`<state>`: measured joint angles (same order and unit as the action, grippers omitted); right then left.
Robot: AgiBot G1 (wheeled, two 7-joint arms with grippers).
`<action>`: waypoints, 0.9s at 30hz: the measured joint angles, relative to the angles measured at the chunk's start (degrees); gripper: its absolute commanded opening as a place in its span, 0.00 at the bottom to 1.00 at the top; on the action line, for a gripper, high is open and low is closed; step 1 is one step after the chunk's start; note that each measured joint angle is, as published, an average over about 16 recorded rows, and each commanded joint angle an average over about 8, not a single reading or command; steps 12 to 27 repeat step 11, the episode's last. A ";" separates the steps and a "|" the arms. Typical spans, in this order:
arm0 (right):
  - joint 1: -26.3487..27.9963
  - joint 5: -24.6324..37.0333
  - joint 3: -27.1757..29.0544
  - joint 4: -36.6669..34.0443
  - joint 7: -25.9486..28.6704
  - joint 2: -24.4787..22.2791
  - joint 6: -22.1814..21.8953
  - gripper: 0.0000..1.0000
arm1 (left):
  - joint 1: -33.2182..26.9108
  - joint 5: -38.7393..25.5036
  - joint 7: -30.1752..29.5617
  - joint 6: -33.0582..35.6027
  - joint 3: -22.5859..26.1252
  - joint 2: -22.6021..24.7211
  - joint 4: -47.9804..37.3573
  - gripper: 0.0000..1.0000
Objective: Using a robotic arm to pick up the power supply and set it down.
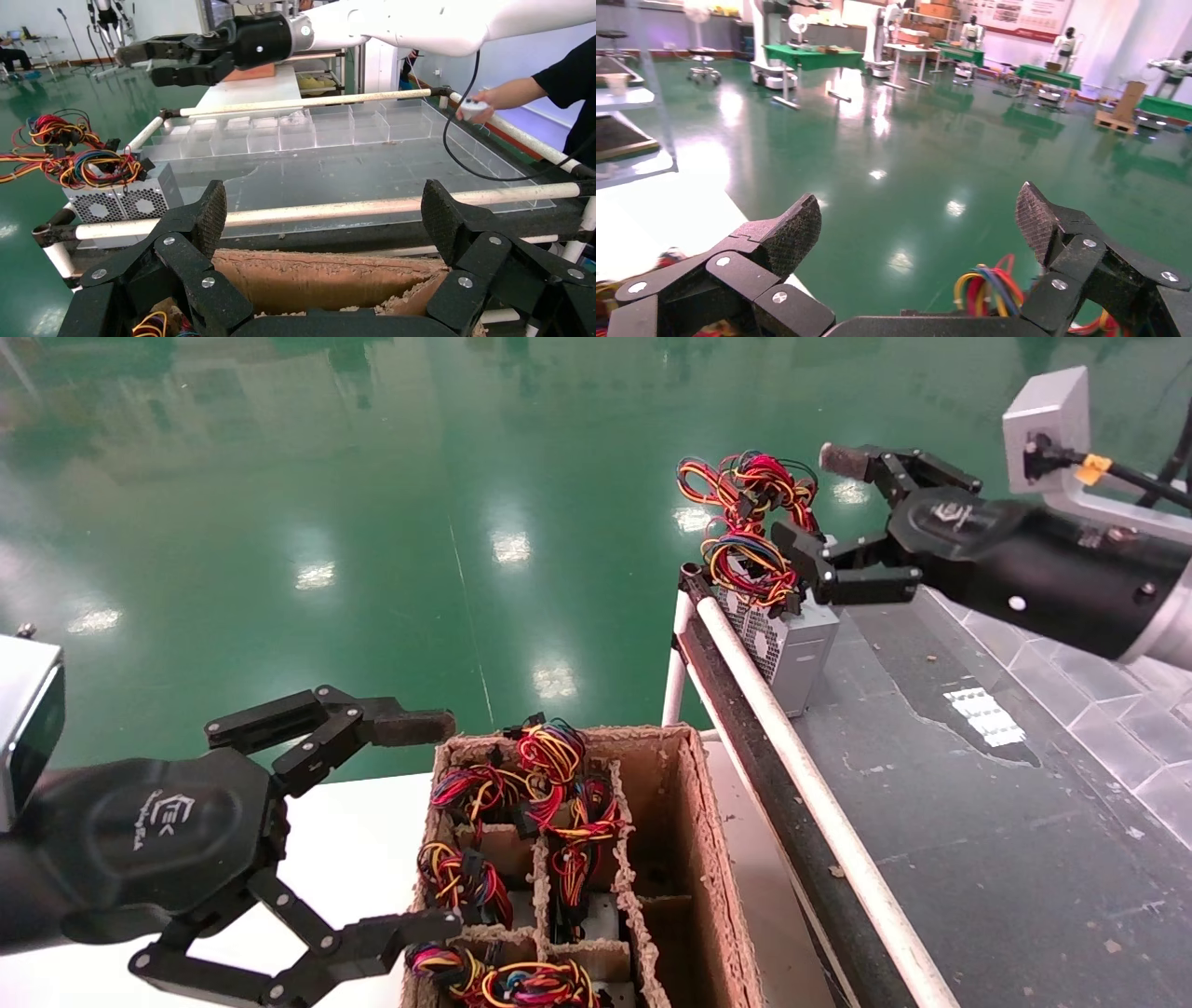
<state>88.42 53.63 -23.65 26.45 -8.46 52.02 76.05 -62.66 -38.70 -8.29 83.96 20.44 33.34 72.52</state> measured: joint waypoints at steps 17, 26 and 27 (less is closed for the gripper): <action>-5.08 -2.22 1.44 8.91 3.63 -3.21 1.82 1.00 | 0.00 0.00 0.00 0.00 0.00 0.00 0.00 1.00; -5.08 -2.22 1.44 8.91 3.63 -3.21 1.82 1.00 | 0.00 0.00 0.00 0.00 0.00 0.00 0.00 1.00; -5.08 -2.22 1.44 8.91 3.63 -3.21 1.82 1.00 | 0.00 0.00 0.00 0.00 0.00 0.00 0.00 1.00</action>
